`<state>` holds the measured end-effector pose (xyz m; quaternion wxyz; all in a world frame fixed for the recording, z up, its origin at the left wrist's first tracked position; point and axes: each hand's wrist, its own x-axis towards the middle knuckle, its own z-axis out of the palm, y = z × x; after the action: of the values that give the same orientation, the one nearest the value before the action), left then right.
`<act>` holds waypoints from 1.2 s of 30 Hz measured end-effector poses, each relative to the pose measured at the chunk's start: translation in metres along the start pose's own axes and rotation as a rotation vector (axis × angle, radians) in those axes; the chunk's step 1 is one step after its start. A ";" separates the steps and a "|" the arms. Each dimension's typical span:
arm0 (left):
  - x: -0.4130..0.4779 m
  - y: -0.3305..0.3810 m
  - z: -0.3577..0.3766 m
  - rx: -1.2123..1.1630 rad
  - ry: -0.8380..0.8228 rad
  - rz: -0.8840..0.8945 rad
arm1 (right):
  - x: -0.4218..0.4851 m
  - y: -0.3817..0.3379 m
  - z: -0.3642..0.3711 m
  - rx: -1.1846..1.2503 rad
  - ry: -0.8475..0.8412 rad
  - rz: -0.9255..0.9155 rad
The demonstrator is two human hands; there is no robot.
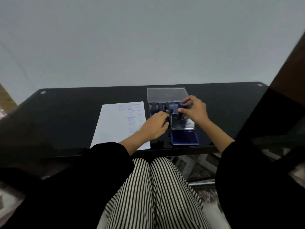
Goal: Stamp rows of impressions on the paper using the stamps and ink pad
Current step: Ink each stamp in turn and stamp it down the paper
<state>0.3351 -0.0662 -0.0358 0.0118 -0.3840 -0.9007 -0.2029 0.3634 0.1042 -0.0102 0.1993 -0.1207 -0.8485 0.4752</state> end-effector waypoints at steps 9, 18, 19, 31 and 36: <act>-0.019 0.017 0.035 -0.167 0.075 -0.137 | -0.036 0.025 0.007 -0.143 -0.050 -0.009; -0.026 0.011 0.067 -0.130 0.024 -0.151 | -0.054 0.038 0.009 -0.299 -0.057 -0.083; -0.026 0.010 0.068 -0.116 0.019 -0.149 | -0.054 0.040 0.009 -0.303 -0.050 -0.085; -0.018 0.001 0.091 0.069 -0.027 -0.142 | -0.060 0.056 0.030 -0.483 -0.186 -0.226; -0.016 -0.002 0.094 0.064 -0.030 -0.147 | -0.064 0.062 0.037 -0.458 -0.115 -0.272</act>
<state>0.3574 -0.0434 -0.1262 -0.0044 -0.3195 -0.9324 -0.1688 0.4048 0.0831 -0.0950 0.1803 -0.0202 -0.9522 0.2456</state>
